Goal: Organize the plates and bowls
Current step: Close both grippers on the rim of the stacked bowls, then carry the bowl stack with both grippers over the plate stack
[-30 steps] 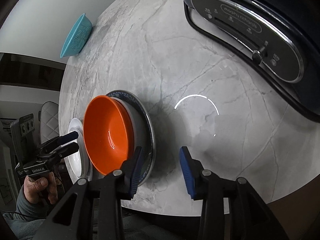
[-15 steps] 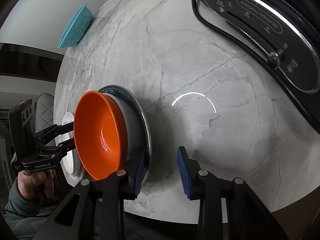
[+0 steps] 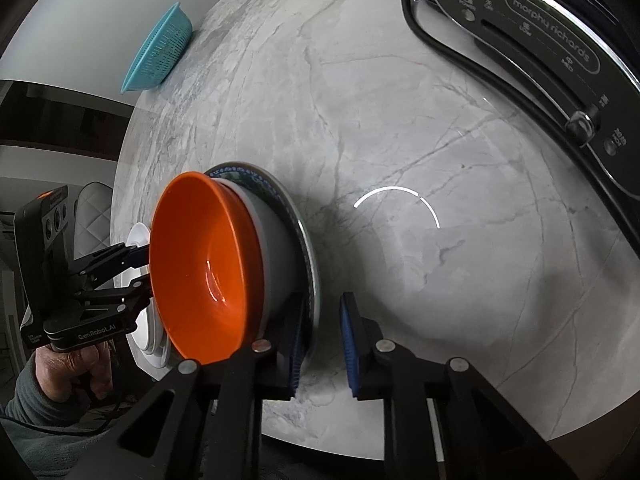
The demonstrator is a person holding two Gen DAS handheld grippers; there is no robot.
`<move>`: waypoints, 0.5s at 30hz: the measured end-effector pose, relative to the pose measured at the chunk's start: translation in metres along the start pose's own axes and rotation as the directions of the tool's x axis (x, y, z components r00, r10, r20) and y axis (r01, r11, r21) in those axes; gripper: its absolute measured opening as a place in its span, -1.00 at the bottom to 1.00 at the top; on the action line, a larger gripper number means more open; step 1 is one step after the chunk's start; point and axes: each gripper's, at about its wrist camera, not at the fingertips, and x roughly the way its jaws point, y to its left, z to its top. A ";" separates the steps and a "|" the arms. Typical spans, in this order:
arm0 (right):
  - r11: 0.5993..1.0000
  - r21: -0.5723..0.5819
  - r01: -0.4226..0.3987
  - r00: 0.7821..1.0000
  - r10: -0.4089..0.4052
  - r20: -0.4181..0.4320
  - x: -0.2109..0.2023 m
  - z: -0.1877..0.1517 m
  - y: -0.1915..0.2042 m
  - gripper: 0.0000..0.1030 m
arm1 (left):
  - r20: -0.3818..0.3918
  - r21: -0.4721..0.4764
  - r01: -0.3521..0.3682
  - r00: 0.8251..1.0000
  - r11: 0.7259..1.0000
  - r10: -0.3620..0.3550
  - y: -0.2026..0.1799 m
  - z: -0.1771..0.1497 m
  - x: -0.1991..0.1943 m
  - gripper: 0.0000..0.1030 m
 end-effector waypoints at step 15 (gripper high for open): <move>1.000 -0.002 -0.005 1.000 0.005 0.027 0.001 0.000 0.006 -0.81 | 0.014 -0.011 0.007 1.000 1.000 -0.007 -0.008 -0.001 -0.003 -0.81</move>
